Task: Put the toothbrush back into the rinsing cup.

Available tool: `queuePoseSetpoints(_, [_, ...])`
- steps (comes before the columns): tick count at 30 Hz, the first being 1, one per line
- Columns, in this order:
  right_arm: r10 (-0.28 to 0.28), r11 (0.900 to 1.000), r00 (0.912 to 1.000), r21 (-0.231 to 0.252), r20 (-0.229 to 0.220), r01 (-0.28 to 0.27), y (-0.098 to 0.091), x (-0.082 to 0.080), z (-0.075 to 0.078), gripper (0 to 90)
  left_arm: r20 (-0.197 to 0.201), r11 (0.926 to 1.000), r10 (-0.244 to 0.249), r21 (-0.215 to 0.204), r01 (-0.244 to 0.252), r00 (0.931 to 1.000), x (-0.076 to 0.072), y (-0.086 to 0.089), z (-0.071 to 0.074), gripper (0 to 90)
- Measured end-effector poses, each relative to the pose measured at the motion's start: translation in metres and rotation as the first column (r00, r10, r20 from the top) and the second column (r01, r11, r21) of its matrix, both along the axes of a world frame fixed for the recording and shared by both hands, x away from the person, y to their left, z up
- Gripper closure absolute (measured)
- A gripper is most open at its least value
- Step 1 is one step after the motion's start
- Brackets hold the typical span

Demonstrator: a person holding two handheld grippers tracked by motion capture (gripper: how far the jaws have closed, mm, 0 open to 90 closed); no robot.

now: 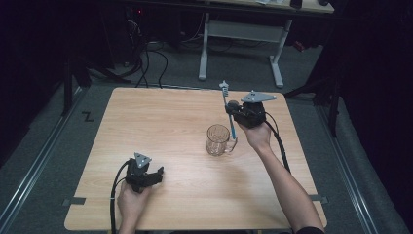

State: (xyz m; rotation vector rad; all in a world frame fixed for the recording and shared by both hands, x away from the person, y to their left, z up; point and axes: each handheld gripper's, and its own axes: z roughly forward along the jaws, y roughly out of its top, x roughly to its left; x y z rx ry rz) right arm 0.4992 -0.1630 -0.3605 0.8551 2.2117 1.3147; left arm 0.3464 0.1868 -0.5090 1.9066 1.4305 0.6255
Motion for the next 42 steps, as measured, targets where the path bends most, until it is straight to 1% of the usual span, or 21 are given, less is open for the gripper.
queuePoseSetpoints(4, [-0.002, 1.0, 1.0, -0.004, -0.003, 0.002, -0.001, 0.001, -0.003, 80.1, 0.0, 1.0, 0.0, 0.0, 0.0, 1.0, 0.0, 0.0, 0.0, 26.4])
queuePoseSetpoints(7, [0.001, 1.0, 1.0, 0.007, -0.009, -0.001, -0.002, 0.002, -0.004, 80.1, 0.0, 1.0, 0.0, 0.0, 0.0, 1.0, 0.0, 0.0, 0.0, 26.3])
queuePoseSetpoints(16, [0.014, 0.9998, 0.9998, 0.013, -0.017, -0.014, -0.006, 0.0, -0.005, 80.1, 0.0, 1.0, 0.001, -0.002, -0.001, 1.0, 0.0, 0.0, 0.0, 26.7])
queuePoseSetpoints(30, [0.026, 0.9996, 0.9994, 0.008, -0.022, -0.025, -0.016, -0.004, 0.001, 80.1, 0.001, 1.0, 0.002, -0.005, -0.002, 1.0, 0.0, 0.001, 0.0, 26.7])
queuePoseSetpoints(36, [0.035, 0.9994, 0.9992, 0.0, -0.016, -0.035, -0.018, -0.008, 0.003, 80.1, 0.001, 1.0, 0.001, -0.005, -0.001, 1.0, 0.0, 0.001, 0.0, 26.8])
queuePoseSetpoints(42, [0.037, 0.9993, 0.999, 0.0, -0.023, -0.037, -0.023, -0.011, 0.002, 80.0, 0.001, 1.0, 0.001, -0.004, -0.001, 1.0, 0.0, 0.001, 0.0, 26.8])
